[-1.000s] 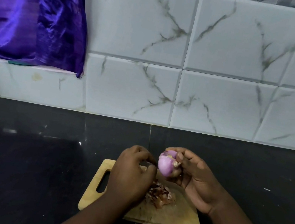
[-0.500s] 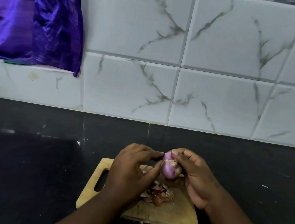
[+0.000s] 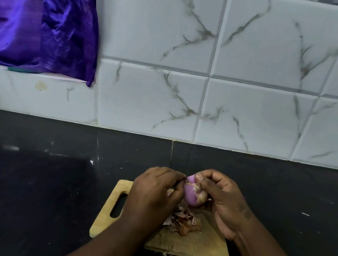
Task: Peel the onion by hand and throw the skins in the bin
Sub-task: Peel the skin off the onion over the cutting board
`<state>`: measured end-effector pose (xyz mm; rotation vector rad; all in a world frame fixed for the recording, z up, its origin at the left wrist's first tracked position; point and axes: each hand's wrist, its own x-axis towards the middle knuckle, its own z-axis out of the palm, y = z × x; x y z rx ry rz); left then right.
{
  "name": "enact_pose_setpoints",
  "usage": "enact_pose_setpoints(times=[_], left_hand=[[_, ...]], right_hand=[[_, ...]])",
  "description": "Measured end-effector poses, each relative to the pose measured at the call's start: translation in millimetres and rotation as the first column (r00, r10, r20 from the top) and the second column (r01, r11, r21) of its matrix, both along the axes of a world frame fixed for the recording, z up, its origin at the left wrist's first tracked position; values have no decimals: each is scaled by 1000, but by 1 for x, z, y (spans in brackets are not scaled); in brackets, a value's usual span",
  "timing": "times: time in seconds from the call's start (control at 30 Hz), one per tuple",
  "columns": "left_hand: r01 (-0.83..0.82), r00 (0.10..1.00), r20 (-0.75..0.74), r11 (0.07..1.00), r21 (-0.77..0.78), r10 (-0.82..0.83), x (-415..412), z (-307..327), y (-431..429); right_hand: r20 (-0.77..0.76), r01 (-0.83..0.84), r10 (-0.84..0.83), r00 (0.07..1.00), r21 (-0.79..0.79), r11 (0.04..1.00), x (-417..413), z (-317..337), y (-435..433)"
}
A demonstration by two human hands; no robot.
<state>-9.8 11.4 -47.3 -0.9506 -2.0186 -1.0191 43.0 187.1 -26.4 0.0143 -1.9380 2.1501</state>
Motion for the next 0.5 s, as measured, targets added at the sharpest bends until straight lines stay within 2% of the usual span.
enact_pose_setpoints(times=[0.07,0.13,0.23,0.3,0.5], left_hand=[[1,997,71,999,54,-4,1,1,0],[-1,977,211,986,166,-34,1,2,0],[-37,924,374,956,291,-78,-4,1,-1],[-43,919,389,967,249,-59,-6,0,-1],[-47,910,413,997,64,16,-8,-3,-1]], right_hand=[[4,-1,1,1000,-7,1000,0,0,-1],[-12,-9,8,1000,-22,1000,0,0,-1],[-59,-58,51,997,-120,991,-1,0,1],[-81,-108,95,992,-179,978,-2,1,3],[-109,-150,134,985,-159,976,-1,0,1]])
